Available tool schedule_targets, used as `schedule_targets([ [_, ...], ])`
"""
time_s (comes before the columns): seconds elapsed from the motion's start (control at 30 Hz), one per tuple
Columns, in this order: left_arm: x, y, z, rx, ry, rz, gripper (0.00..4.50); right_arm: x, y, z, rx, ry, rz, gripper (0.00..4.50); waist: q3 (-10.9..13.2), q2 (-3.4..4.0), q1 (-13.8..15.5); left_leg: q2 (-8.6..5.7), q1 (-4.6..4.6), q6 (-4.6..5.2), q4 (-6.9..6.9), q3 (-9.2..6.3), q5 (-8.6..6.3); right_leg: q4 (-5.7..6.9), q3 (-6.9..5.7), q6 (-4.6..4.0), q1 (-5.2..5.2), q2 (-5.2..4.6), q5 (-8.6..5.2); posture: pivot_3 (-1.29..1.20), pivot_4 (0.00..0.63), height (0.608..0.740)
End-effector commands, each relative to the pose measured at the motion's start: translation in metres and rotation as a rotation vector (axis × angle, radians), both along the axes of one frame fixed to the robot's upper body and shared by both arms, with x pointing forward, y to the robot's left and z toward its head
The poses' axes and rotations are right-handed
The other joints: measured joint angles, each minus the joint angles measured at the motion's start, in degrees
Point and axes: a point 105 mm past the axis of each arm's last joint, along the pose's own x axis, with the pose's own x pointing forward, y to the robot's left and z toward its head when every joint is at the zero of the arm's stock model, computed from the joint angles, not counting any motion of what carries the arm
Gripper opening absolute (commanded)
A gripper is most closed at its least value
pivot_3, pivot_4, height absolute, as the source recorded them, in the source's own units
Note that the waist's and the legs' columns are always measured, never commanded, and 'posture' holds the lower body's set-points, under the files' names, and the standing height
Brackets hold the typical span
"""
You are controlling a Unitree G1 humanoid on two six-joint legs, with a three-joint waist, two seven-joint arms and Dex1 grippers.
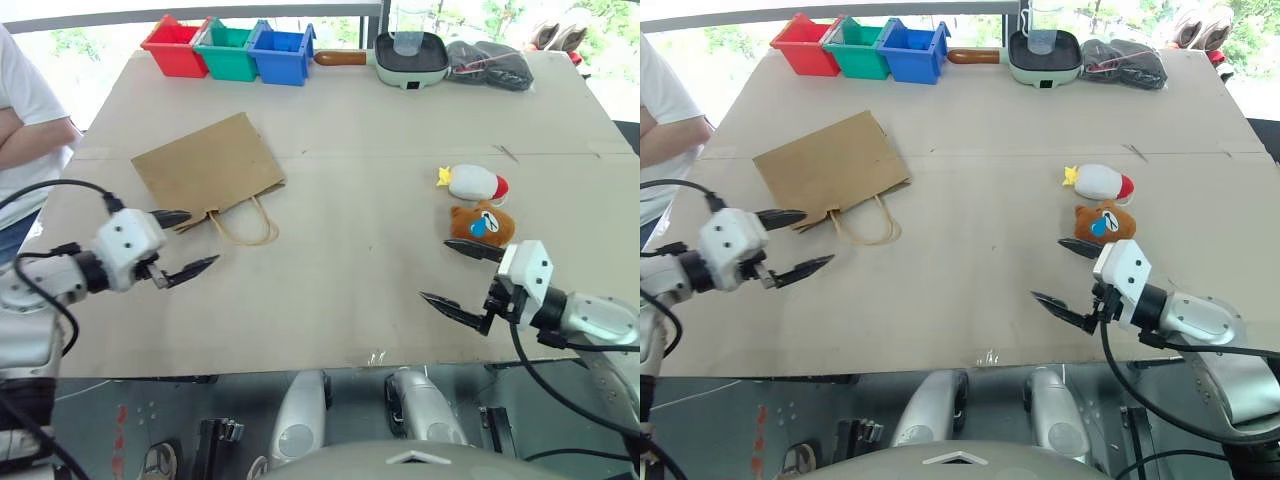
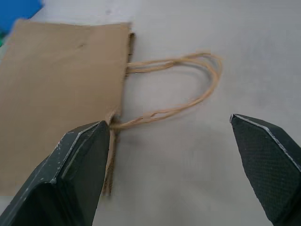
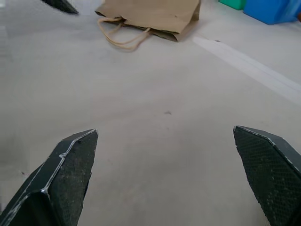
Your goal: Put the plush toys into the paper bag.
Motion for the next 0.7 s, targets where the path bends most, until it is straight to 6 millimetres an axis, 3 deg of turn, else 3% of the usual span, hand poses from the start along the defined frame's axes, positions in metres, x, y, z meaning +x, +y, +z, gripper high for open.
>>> schedule_targets([
  [0.03, 0.016, -0.003, -0.004, 0.093, -0.059, -0.044, 4.43, -0.003, 0.007, 0.008, -0.001, -0.048, 0.009, 4.50, -0.03, -0.04, -0.10, 0.00, 0.00, 0.00, 0.01, -0.01, 0.00, 0.01, 0.00, 0.00, 0.00, 0.02, 0.00, 0.00, 0.150, 0.740],
  [0.1, 0.024, -0.008, -0.010, 0.132, -0.051, -0.086, 4.43, -0.004, 0.007, 0.007, -0.002, -0.053, 0.000, 4.50, -0.05, -0.10, -0.22, 0.00, -0.01, 0.00, 0.01, -0.03, 0.00, 0.04, -0.01, 0.00, 0.00, 0.04, 0.00, 0.00, 0.150, 0.740],
  [0.2, 0.029, -0.015, -0.018, 0.123, -0.007, -0.152, 3.62, -0.006, 0.004, 0.007, -0.009, -0.064, -0.026, 4.50, -0.05, -0.09, -0.43, 0.01, -0.01, 0.00, 0.00, -0.03, 0.00, 0.08, -0.01, -0.01, -0.01, 0.06, 0.01, 0.00, 0.150, 0.740],
  [0.3, 0.031, -0.019, -0.013, 0.073, 0.002, -0.189, 2.17, -0.007, 0.004, 0.007, -0.010, -0.067, -0.041, 4.50, -0.05, -0.09, -0.44, 0.01, -0.01, 0.00, 0.00, -0.09, 0.00, 0.11, -0.05, -0.01, -0.01, 0.07, 0.01, 0.00, 0.150, 0.740],
  [0.43, 0.027, -0.029, 0.006, -0.253, 0.166, -0.225, 0.29, -0.010, 0.007, 0.004, 0.009, -0.049, -0.051, 4.50, -0.05, -0.09, -0.43, 0.02, -0.02, 0.00, 0.02, -0.10, 0.00, 0.14, -0.06, -0.01, -0.01, 0.07, 0.01, 0.00, 0.150, 0.740],
  [0.47, 0.024, -0.033, 0.009, -0.299, 0.211, -0.248, 0.12, -0.011, 0.009, 0.003, 0.011, -0.046, -0.049, 4.50, -0.05, -0.10, -0.50, 0.02, -0.03, 0.00, 0.02, -0.11, 0.00, 0.15, -0.07, -0.01, -0.01, 0.07, 0.01, 0.00, 0.150, 0.740],
  [0.7, 0.012, -0.063, 0.033, -0.591, 0.451, -0.311, 0.12, -0.005, 0.027, 0.007, 0.083, -0.035, -0.034, 4.50, -0.05, -0.09, -0.63, 0.02, -0.06, 0.00, 0.12, -0.23, 0.00, 0.18, -0.15, 0.01, 0.01, 0.08, 0.00, 0.00, 0.150, 0.740],
])
